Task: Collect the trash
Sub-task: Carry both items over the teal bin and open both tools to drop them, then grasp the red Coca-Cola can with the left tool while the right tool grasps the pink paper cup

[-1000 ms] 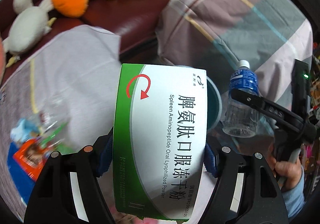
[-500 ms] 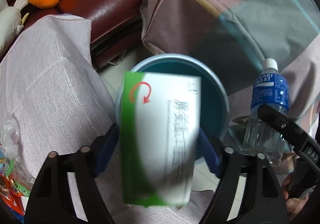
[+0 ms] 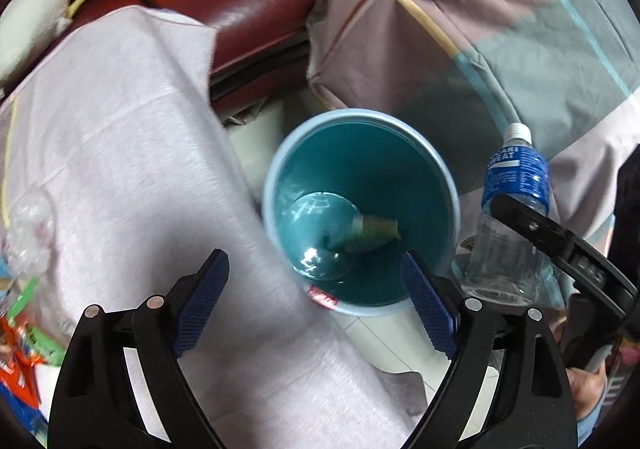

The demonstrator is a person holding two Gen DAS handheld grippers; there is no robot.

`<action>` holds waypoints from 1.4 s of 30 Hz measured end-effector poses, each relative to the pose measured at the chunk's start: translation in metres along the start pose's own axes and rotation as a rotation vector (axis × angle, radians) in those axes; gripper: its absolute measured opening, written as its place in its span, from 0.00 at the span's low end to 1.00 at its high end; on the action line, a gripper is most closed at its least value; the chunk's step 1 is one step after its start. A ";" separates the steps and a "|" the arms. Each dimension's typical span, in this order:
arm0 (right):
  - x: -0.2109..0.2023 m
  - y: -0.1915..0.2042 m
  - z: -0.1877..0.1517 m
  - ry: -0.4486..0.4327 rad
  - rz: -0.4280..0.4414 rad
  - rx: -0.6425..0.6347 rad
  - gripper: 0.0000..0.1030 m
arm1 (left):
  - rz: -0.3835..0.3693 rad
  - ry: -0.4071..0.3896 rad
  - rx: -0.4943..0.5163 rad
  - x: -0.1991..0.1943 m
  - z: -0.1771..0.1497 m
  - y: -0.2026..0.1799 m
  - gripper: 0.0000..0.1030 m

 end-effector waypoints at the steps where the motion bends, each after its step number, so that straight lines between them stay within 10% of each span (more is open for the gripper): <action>1: 0.003 0.003 0.000 0.006 -0.002 -0.010 0.69 | 0.005 -0.010 -0.002 -0.007 -0.001 0.003 0.86; 24: -0.021 0.045 -0.024 0.028 -0.047 -0.103 0.75 | -0.037 -0.104 -0.012 -0.082 -0.045 0.023 0.90; 42: -0.099 0.121 -0.119 0.011 0.013 -0.313 0.76 | 0.042 -0.213 -0.086 -0.168 -0.161 0.082 0.90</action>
Point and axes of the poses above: each gripper's, at about its wrist camera, not at the fingertips, and x roughly the way its jaws point, y to its left, z to its top, the point moved 10 cm from there along x, roughly the way its jaws point, and after that the axes turned 13 degrees about -z, right-handed, at the moved point
